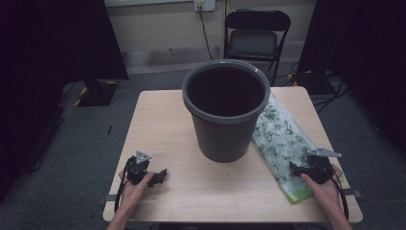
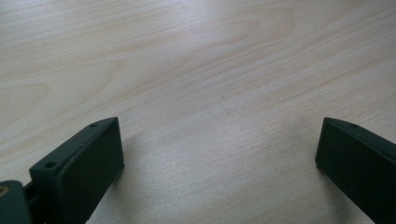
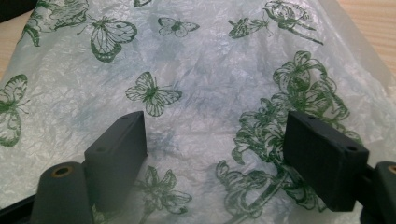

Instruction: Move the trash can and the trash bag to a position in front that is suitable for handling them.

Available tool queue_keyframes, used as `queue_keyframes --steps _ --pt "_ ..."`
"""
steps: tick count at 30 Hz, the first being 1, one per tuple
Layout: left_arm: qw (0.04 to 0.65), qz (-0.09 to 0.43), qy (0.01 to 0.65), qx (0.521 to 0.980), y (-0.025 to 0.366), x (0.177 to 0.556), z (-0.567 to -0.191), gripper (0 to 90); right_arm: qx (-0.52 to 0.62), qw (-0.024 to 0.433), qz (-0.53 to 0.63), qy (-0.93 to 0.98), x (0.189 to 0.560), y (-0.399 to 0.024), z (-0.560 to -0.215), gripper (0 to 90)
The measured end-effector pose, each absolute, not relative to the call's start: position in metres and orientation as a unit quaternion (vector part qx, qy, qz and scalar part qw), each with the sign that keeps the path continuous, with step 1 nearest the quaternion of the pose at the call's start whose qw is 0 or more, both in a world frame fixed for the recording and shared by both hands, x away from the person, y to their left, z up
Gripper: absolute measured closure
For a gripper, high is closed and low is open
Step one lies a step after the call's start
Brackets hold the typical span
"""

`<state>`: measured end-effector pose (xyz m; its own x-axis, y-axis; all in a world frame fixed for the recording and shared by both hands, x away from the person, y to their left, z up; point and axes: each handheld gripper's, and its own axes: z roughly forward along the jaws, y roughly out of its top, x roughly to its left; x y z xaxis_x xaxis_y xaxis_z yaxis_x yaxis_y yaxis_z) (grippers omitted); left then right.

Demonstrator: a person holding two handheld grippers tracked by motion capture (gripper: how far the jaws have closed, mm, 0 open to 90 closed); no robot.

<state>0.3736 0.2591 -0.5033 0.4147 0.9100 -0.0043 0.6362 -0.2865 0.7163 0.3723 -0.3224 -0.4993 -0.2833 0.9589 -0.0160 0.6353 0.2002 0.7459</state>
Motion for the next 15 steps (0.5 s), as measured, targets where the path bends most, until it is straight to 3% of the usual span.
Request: queue_keyframes --steps 7,10,15 --pt "0.321 0.205 0.507 0.773 0.259 0.373 -0.5 4.5 0.522 0.256 0.321 0.748 0.372 -0.32 -0.489 19.9" --pt "0.329 0.207 0.521 0.76 0.259 0.375 -0.496 19.5 0.517 0.258 0.335 0.744 0.376 -0.314 -0.478 22.1" --pt "0.346 0.206 0.519 0.754 0.253 0.378 -0.485 15.8 0.498 0.257 0.352 0.75 0.387 -0.298 -0.464 23.4"
